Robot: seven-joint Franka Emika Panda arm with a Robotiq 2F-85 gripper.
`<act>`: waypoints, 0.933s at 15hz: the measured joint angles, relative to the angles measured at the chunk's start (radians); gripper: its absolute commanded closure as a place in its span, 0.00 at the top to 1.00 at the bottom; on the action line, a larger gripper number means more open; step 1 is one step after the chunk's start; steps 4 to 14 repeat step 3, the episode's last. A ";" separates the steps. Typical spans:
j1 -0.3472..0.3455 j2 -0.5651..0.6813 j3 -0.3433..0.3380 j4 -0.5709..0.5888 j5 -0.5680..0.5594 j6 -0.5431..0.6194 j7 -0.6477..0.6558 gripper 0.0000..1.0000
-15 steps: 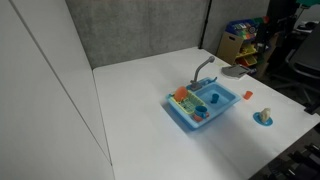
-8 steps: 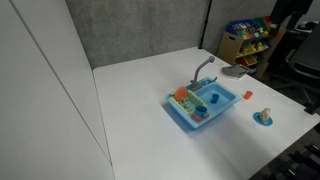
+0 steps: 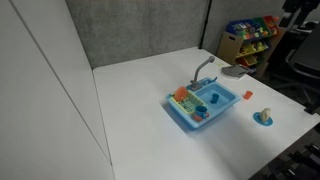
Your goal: Put the blue cup in the sink.
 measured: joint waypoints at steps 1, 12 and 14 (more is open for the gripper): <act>-0.003 -0.002 -0.001 0.000 0.000 -0.001 0.000 1.00; -0.007 -0.002 -0.002 -0.001 0.000 -0.001 -0.001 1.00; -0.007 -0.002 -0.002 -0.001 0.000 -0.001 -0.001 1.00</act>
